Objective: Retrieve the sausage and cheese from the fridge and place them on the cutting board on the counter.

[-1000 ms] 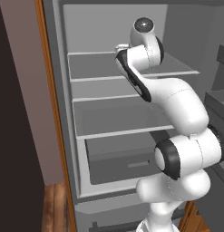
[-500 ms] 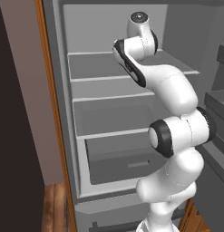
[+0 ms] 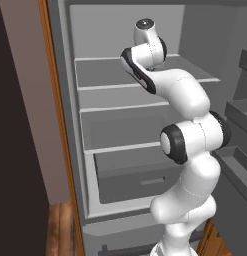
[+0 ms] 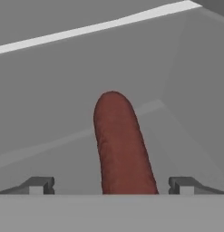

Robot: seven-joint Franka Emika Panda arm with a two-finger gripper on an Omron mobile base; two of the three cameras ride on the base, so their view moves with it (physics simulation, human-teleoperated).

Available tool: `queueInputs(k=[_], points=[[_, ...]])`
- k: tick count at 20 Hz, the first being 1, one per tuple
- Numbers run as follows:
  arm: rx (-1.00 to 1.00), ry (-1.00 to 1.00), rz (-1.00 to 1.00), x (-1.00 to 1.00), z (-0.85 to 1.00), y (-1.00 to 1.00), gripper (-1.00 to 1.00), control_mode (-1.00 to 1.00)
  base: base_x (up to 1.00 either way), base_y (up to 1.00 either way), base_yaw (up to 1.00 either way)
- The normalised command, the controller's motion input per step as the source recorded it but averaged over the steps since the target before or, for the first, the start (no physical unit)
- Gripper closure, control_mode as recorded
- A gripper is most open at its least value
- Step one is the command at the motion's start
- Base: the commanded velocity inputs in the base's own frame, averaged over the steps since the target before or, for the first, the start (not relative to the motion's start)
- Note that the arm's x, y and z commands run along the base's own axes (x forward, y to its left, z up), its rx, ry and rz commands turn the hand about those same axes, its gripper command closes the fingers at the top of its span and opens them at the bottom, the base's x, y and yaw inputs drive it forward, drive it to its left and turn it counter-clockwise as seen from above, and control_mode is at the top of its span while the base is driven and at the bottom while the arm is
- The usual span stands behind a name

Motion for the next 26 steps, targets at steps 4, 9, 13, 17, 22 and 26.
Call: queueInputs(k=[4,9,13,17,22,26], points=[[0.01,0.00,-0.01,0.00,-0.25,-0.07,-1.00,-1.00,0.00,0.00,0.00],[0.04,0.00,0.00,0.00,-0.23,-0.12,-1.00,-1.00,0.00,0.00,0.00],[0.00,0.00,0.00,0.00,-0.18,-0.02,1.00,-1.00,0.00,0.00,0.00],[0.03,0.00,-0.02,0.00,-0.26,-0.11,1.00,-1.00,0.00,0.00,0.00],[0.05,0.00,0.00,-0.02,-0.36,-0.15,1.00,-1.00,0.00,0.00,0.00],[0.03,-0.01,0.00,-0.12,-0.33,-0.25,1.00,-1.00,0.00,0.00,0.00]])
